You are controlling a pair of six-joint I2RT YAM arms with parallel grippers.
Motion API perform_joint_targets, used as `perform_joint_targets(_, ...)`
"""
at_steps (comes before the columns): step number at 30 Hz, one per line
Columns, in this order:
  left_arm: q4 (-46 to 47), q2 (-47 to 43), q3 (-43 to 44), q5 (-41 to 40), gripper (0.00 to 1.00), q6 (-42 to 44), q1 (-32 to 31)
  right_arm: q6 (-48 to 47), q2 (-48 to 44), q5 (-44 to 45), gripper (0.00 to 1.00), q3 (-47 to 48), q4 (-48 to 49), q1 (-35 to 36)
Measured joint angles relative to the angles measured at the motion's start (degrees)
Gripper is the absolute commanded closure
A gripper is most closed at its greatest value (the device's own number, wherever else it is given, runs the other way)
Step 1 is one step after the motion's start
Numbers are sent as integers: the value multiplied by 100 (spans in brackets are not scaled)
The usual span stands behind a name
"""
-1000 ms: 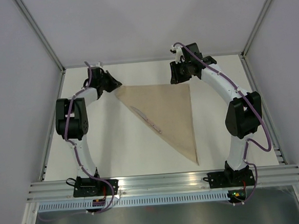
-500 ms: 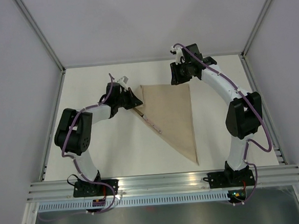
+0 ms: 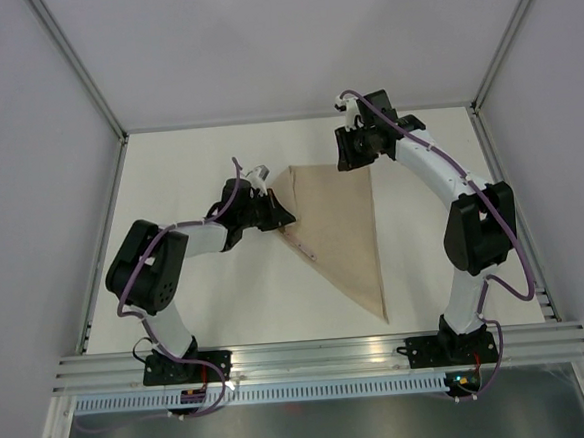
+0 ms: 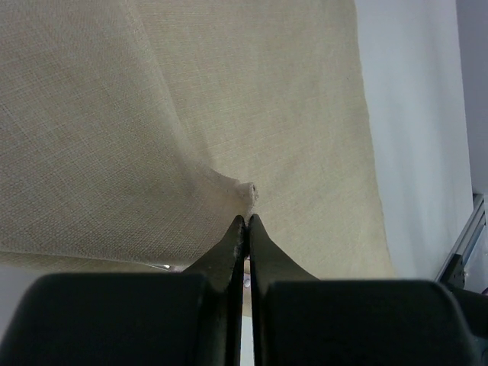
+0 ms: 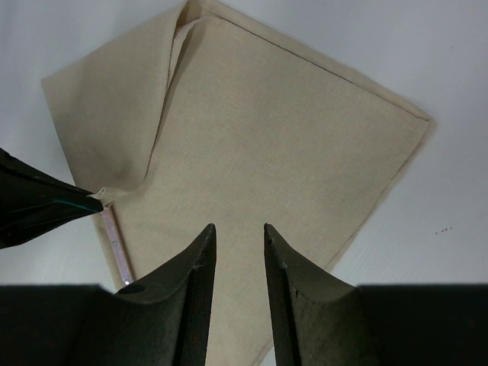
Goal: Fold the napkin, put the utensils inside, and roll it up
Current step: Fold the napkin at the center of the board.
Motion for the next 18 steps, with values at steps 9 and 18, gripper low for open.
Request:
perform_joint_targets(9,369,-225,-339,2,98,-48,-273,-7,-11,37,63,-61,4,-57)
perform_joint_targets(18,551,-229,-586,50,98,-52,-437,-7,-33,46,62,-131,52,-63)
